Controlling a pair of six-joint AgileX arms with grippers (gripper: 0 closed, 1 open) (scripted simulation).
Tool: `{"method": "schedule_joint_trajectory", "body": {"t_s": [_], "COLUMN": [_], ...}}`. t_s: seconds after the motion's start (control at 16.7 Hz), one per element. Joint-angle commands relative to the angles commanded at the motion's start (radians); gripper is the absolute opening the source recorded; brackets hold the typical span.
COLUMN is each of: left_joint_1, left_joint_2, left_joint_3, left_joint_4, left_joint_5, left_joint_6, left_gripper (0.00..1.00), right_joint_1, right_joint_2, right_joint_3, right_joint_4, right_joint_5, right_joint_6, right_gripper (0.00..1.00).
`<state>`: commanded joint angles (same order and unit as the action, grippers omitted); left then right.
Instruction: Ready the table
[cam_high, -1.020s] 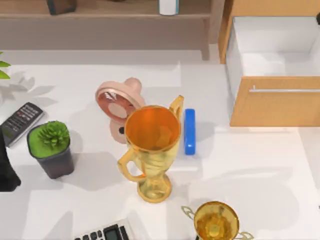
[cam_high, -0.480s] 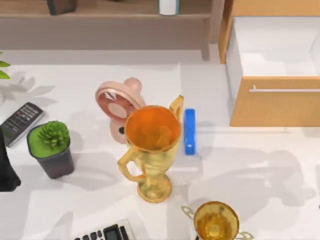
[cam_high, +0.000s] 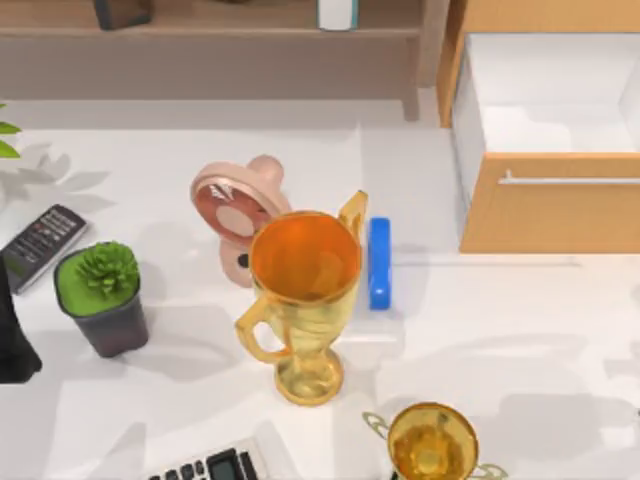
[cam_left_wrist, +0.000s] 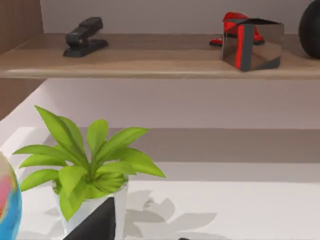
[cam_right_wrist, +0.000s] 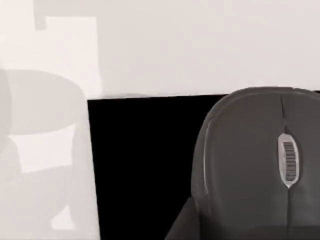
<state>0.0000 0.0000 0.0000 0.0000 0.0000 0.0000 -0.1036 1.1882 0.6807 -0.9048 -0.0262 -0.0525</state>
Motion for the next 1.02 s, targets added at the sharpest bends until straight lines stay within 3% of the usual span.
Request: {"method": "schedule_joint_trajectory", "body": {"t_s": [0.36,1.02], "left_joint_1": [0.000,0.000], "left_joint_2": [0.000,0.000], "left_joint_3": [0.000,0.000], "left_joint_4": [0.000,0.000], "left_joint_5": [0.000,0.000], "left_joint_6": [0.000,0.000], "left_gripper": [1.00,1.00], "right_joint_1": [0.024,0.009], "right_joint_2": [-0.074,-0.070], "right_joint_3": [-0.151,-0.140], "right_joint_4": [0.021,0.031], "right_joint_5": [0.018,-0.002], "right_joint_6": [-0.047,-0.036], "right_gripper": [0.00,0.00]}}
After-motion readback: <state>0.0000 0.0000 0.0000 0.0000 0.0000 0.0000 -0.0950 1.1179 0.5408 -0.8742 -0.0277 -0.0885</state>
